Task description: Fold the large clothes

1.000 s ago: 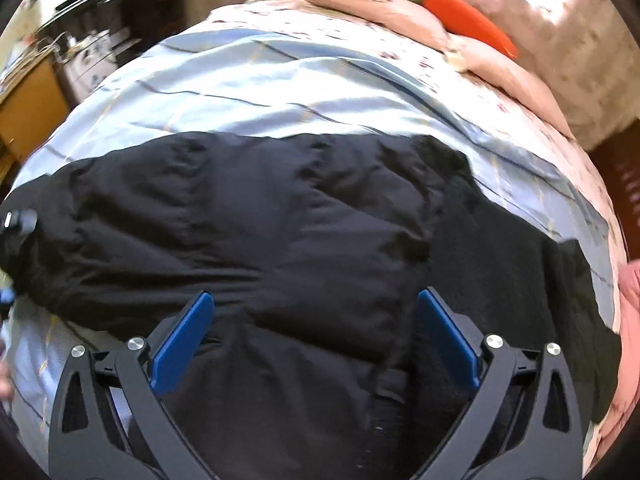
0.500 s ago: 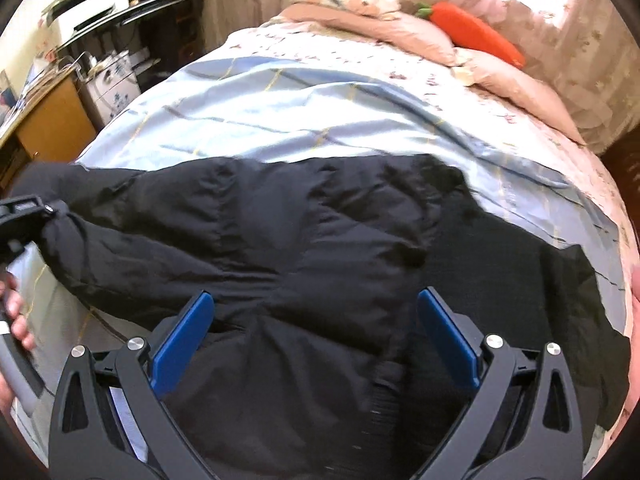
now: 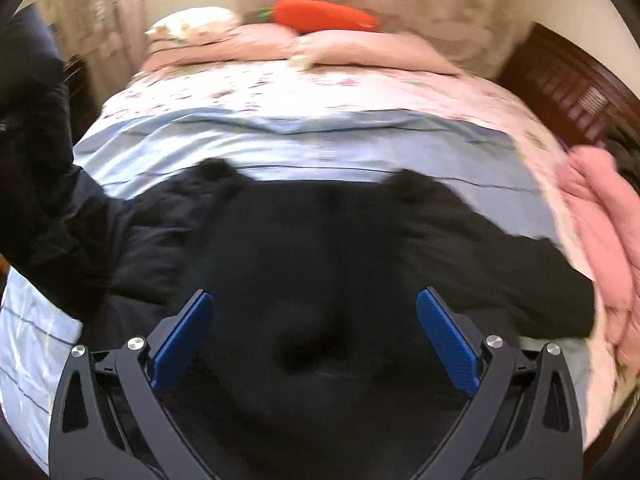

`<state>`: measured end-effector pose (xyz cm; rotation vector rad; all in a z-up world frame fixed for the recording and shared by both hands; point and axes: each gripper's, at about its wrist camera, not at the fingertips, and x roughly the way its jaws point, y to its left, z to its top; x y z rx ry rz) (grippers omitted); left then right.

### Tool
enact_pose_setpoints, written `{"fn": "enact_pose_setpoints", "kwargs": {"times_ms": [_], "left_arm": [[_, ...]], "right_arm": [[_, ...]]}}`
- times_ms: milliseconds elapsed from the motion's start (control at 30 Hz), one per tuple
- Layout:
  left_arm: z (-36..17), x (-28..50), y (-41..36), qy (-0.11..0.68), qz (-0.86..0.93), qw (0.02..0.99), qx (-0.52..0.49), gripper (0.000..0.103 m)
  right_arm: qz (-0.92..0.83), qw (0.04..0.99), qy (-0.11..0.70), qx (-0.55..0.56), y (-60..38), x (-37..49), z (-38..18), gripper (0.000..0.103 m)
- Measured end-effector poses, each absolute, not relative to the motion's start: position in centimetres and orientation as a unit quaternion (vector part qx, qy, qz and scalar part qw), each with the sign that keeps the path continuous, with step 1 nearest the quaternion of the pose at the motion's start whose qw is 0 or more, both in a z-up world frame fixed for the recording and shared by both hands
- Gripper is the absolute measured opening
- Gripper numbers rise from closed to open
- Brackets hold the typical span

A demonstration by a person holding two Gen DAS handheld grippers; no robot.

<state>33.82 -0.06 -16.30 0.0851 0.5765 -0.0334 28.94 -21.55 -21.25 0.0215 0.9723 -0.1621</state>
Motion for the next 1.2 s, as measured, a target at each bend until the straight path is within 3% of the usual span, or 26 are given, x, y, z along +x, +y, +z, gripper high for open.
{"fn": "enact_pose_setpoints", "kwargs": {"times_ms": [200, 367, 400, 467, 500, 533, 567, 867, 967, 1100, 1200], "left_arm": [[-22.9, 33.6, -13.8, 0.365, -0.118, 0.918, 0.101, 0.014], [-31.6, 32.4, -19.0, 0.425, -0.140, 0.877, 0.177, 0.015], [-33.1, 31.9, -19.5, 0.428, -0.134, 0.871, 0.198, 0.020], [-33.9, 30.9, -19.5, 0.422, -0.131, 0.869, 0.222, 0.031], [-34.0, 30.7, -19.4, 0.412, -0.131, 0.872, 0.230, 0.045], [-33.6, 30.5, -18.9, 0.404, -0.144, 0.877, 0.219, 0.085], [-33.0, 30.6, -18.7, 0.405, -0.166, 0.877, 0.197, 0.101], [-21.8, 33.4, -12.2, 0.372, -0.167, 0.913, 0.001, 0.101], [-19.6, 35.3, -8.8, 0.362, -0.126, 0.923, -0.014, 0.101], [-19.1, 37.9, -4.2, 0.361, -0.076, 0.929, -0.012, 0.101], [-21.8, 38.9, -0.1, 0.393, -0.023, 0.919, -0.030, 0.101]], "right_arm": [[-0.155, 0.858, 0.483, 0.079, -30.9, 24.3, -22.8, 0.102], [-0.186, 0.832, 0.515, 0.089, -35.1, 22.1, -26.9, 0.102], [-0.190, 0.830, 0.518, 0.090, -35.7, 21.8, -27.5, 0.102], [-0.191, 0.825, 0.523, 0.095, -36.4, 21.3, -28.5, 0.102], [-0.189, 0.823, 0.526, 0.098, -36.6, 21.3, -29.0, 0.102], [-0.185, 0.821, 0.530, 0.102, -36.8, 21.4, -29.4, 0.102], [-0.180, 0.820, 0.533, 0.103, -36.8, 21.7, -29.8, 0.102], [-0.141, 0.844, 0.511, 0.085, -33.0, 26.9, -26.7, 0.102], [-0.118, 0.858, 0.494, 0.075, -30.6, 29.1, -24.6, 0.102], [-0.077, 0.880, 0.464, 0.072, -26.4, 31.9, -22.3, 0.102], [-0.033, 0.888, 0.455, 0.064, -22.1, 34.2, -22.3, 0.102]]}}
